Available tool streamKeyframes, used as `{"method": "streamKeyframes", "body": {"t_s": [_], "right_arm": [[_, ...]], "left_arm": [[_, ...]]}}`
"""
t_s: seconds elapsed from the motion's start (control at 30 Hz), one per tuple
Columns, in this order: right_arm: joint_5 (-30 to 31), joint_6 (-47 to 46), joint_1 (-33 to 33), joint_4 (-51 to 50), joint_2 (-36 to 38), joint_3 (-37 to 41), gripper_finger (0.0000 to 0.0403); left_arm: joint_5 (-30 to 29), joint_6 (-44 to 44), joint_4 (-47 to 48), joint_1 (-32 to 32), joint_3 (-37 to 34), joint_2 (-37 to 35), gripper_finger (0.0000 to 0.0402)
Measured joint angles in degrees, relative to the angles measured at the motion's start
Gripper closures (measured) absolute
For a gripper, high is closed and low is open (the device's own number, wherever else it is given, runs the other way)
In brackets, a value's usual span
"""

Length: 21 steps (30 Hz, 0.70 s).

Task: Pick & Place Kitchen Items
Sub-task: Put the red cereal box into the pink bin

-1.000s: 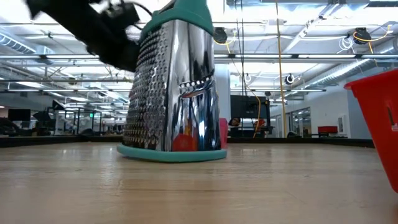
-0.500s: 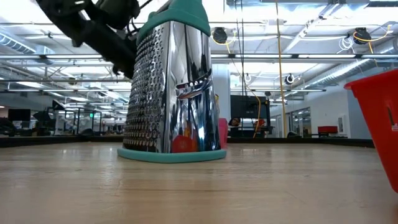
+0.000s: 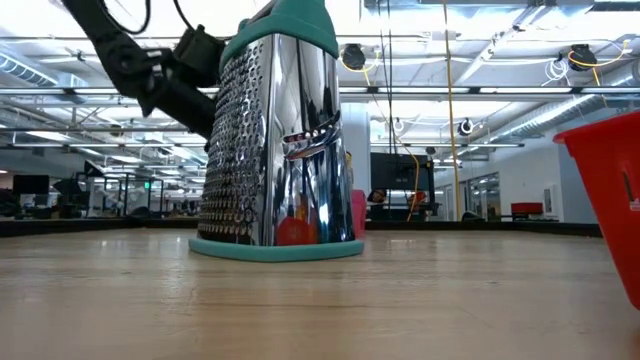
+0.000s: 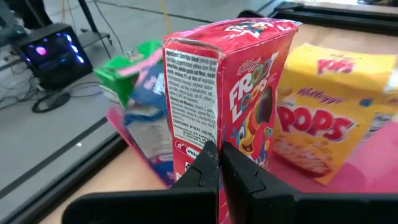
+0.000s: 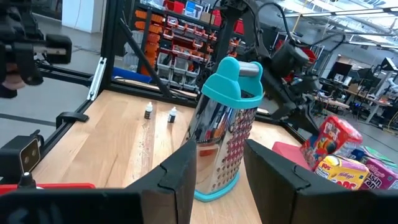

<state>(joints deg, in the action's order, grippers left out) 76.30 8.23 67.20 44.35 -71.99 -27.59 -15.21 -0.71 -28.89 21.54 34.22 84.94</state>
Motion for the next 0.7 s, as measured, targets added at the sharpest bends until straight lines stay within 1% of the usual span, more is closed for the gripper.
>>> {"method": "streamKeyframes", "body": {"t_s": [0.1,0.23,0.33,0.53,0.7], "right_arm": [[0.01,0.05,0.0,0.0,0.0,0.0,0.0277],[0.04,0.04,0.0,-0.01,0.0,0.0,0.0277],[0.02,0.02,0.0,-0.01,0.0,0.0,0.0277],[0.04,0.0,0.0,-0.24,0.0,0.0,0.0277],[0.03,-0.22,0.0,-1.02,0.0,0.11,0.0277]], "left_arm": [[2.61,-0.39,-4.46,0.79,0.0,3.77,0.0401],[3.4,-0.74,-11.9,0.87,0.0,8.36,0.0401],[3.33,-0.82,-15.51,0.9,0.02,10.99,0.0401],[3.2,-1.5,-15.21,0.9,0.02,11.83,0.0384],[3.22,-2.18,-15.58,0.9,0.02,11.83,0.0344]]}}
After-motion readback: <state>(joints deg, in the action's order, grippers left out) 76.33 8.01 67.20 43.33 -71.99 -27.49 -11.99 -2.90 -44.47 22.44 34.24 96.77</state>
